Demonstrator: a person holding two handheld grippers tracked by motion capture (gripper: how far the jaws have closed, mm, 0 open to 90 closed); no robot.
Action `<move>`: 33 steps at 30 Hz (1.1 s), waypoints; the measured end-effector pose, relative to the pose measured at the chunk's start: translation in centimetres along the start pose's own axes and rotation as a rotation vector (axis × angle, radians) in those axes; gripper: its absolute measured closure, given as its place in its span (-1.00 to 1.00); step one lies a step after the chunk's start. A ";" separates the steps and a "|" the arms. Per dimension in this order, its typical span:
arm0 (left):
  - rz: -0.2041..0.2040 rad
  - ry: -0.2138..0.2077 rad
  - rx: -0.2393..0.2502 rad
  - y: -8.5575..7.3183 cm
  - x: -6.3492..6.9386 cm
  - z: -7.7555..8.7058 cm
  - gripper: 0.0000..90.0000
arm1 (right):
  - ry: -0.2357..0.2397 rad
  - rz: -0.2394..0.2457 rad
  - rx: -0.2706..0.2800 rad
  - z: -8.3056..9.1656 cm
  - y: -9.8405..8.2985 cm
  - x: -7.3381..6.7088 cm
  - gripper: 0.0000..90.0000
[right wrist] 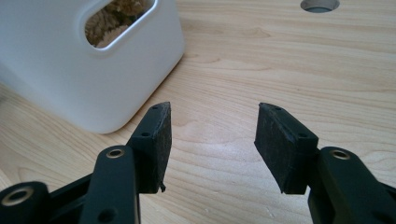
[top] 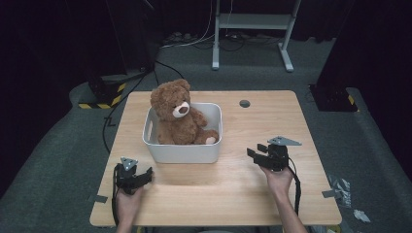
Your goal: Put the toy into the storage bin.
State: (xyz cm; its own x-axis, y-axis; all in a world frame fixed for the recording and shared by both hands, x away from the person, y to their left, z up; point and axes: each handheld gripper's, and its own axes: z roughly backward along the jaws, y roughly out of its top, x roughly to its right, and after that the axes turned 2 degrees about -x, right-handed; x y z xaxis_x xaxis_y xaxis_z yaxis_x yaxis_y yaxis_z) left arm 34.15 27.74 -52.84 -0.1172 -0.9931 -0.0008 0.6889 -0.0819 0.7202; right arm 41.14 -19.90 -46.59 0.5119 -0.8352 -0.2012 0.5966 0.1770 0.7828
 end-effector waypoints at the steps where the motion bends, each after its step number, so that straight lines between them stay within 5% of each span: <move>1: 0.000 0.000 0.000 0.0 0.0 0.0 -0.46 | -0.005 0.007 0.000 -0.1 -0.1 0.1 0.02; 33: 0.000 0.000 0.000 0.0 0.0 0.0 -0.46 | -0.064 -0.003 -0.095 -2.9 -2.0 1.0 -0.01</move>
State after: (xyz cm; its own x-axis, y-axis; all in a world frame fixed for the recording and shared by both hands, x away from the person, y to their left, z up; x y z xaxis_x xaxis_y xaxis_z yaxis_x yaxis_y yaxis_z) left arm 34.15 27.74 -52.84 -0.1174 -0.9931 -0.0009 0.6889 -0.0821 0.7202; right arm 42.25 -19.55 -50.02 0.4713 -0.8667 -0.1635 0.6555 0.2203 0.7223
